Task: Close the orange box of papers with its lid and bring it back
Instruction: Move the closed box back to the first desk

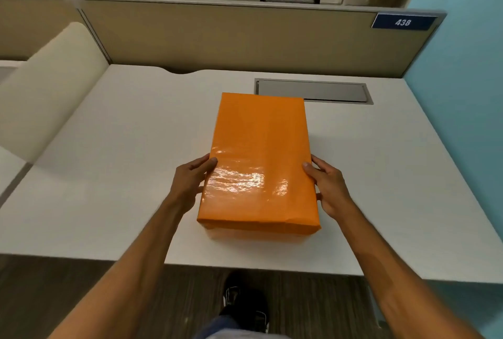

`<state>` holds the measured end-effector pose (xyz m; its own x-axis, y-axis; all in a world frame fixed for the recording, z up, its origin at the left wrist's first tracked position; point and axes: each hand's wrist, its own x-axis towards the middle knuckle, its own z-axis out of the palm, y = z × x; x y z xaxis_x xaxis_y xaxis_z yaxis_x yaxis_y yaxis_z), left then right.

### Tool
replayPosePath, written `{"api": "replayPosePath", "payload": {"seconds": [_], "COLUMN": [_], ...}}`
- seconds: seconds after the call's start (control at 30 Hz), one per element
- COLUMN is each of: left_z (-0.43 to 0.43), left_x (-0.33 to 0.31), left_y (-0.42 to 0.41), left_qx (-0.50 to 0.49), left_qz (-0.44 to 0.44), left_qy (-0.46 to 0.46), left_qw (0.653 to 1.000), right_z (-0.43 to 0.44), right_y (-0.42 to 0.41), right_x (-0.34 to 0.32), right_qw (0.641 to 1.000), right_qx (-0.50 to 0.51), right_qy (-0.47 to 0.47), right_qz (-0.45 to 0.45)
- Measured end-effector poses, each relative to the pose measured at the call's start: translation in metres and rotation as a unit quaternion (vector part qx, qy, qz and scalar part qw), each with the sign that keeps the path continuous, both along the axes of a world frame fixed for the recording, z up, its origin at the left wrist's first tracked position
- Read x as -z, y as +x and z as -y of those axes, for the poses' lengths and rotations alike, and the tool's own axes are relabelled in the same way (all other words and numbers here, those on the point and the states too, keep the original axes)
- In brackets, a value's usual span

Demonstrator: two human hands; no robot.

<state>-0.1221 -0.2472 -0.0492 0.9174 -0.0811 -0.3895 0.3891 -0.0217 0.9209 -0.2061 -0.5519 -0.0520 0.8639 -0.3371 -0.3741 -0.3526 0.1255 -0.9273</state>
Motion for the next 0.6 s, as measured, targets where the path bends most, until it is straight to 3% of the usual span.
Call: {"api": "replayPosePath", "payload": {"seconds": [0.6], "left_z": [-0.070], "left_x": [-0.038], "left_y": [0.039], "left_qx": [-0.035], "left_qz": [0.049], "left_qy": [0.003], "left_qw": [0.998], "right_z": [-0.056], "right_y": [0.075], "right_x": [-0.030], "right_qw": [0.998], "right_qx": [-0.047], "right_qy": [0.034], "right_qz": [0.024]}}
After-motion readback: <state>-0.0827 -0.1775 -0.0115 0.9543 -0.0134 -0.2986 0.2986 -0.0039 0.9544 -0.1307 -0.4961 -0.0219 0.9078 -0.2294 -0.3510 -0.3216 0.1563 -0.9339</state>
